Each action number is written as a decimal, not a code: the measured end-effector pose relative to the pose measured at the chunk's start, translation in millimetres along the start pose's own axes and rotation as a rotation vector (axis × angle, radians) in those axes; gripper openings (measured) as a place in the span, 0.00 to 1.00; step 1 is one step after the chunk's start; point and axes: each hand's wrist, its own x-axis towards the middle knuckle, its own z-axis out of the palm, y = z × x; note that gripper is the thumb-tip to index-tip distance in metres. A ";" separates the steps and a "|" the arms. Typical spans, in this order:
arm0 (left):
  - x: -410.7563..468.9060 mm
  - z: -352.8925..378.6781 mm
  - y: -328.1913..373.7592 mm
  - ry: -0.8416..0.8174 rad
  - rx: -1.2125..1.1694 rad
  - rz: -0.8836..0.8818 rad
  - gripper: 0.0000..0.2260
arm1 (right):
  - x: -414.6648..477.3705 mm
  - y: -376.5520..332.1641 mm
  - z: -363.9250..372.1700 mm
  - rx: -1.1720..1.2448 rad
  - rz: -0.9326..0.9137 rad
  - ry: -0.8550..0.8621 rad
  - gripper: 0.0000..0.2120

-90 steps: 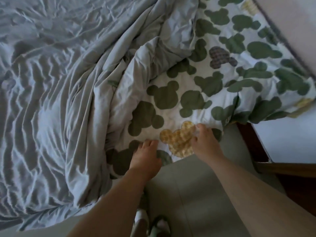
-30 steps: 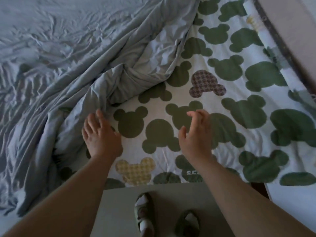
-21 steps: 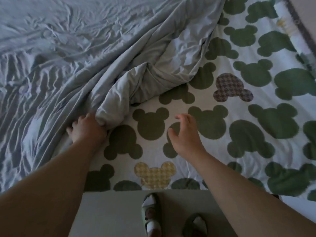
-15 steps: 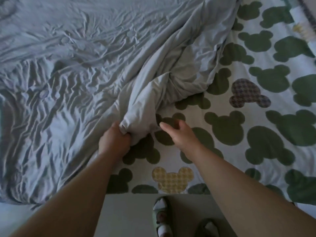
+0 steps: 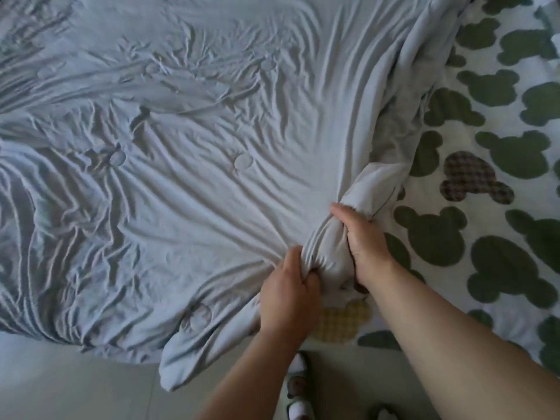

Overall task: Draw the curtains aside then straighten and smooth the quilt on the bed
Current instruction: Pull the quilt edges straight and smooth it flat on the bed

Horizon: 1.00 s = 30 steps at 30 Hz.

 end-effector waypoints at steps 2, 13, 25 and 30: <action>-13.2 5.4 -2.3 0.056 -0.031 0.090 0.21 | -8.4 -3.2 -6.8 -0.022 -0.089 0.076 0.20; -81.4 58.3 7.5 0.304 0.261 0.303 0.45 | -58.2 -22.2 -82.8 0.021 -0.103 0.165 0.15; -122.3 90.7 33.1 0.317 -0.001 0.220 0.25 | -78.3 -36.2 -167.8 0.041 -0.023 0.110 0.17; -157.2 117.4 63.7 -0.106 0.017 0.167 0.14 | -73.5 -32.6 -218.7 -0.090 -0.100 0.293 0.22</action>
